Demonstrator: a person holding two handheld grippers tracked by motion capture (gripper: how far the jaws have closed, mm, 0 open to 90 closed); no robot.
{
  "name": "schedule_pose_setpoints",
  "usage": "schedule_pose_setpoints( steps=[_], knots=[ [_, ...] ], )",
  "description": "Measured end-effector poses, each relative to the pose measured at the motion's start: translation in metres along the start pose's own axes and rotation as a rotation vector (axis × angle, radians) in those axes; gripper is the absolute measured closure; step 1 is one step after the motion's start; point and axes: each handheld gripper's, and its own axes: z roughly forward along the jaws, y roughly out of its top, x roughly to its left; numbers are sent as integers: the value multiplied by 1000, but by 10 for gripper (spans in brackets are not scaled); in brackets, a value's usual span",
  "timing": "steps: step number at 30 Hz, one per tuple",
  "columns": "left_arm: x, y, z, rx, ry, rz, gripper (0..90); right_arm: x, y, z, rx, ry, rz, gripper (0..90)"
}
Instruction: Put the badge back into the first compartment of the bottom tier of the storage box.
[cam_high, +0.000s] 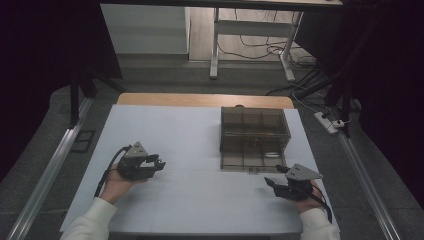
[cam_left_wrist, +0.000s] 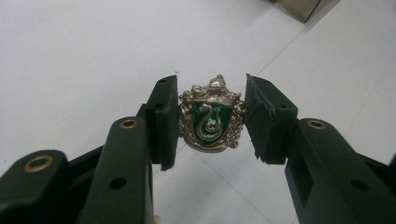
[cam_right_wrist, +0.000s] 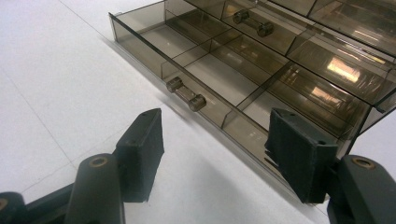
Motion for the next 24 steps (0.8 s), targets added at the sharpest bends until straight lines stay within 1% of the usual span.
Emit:
schedule_pose_setpoints(
  steps=[4,7,15,22,24],
  knots=[
    [-3,4,2,-10,-6,-1,556,0,0,0,-6,1,0,361],
    [-6,6,3,-15,-12,2,556,1,0,0,1,-2,-7,361],
    [-9,12,12,-14,-29,1,556,1,0,1,5,0,-7,361],
    [-15,19,18,-16,-41,16,556,0,1,0,4,-9,-10,361],
    [-17,21,20,-16,-45,20,556,0,0,0,3,-5,-8,361]
  ],
)
